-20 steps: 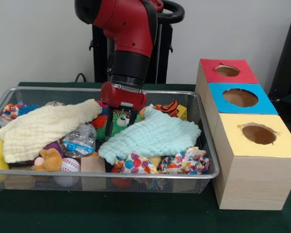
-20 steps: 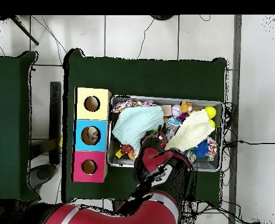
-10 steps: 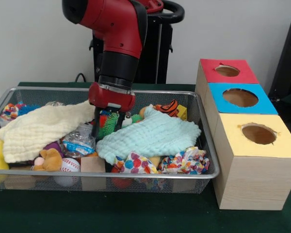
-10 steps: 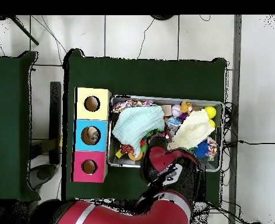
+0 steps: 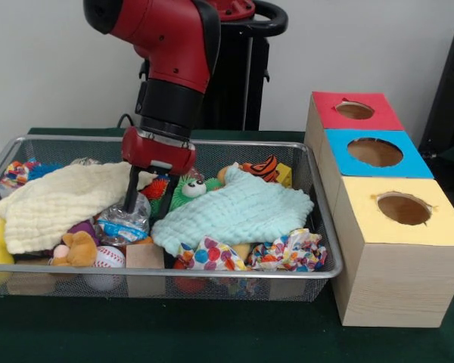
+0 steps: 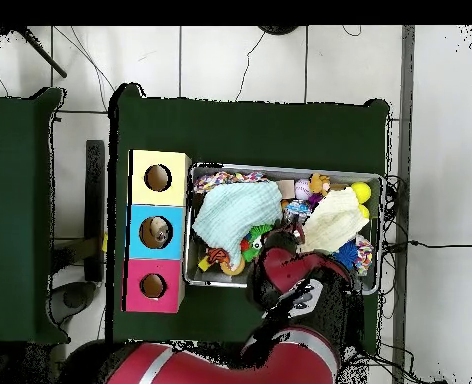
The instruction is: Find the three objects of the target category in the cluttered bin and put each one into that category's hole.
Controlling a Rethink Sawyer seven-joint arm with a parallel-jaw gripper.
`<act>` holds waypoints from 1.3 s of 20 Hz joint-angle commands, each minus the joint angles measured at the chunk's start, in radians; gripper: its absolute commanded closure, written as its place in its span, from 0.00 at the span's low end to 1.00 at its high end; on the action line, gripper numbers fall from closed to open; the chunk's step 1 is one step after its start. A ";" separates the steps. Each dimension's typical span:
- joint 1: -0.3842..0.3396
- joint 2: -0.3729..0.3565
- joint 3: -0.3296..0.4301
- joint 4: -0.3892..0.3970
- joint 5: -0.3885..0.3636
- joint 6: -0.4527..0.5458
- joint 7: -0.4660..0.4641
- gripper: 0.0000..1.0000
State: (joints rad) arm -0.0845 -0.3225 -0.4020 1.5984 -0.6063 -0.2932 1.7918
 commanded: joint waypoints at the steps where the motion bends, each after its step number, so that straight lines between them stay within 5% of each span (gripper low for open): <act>1: 0.039 0.056 0.013 -0.109 0.064 0.028 0.075 0.00; 6: 0.034 0.058 0.056 -0.115 -0.010 0.024 0.051 0.00; 14: 0.095 0.106 -0.095 -0.114 0.122 -0.018 0.088 0.00; 26: 0.221 0.089 -0.320 0.007 0.267 -0.026 0.134 0.00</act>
State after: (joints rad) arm 0.0900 -0.2512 -0.6731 1.5656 -0.4414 -0.2934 1.7918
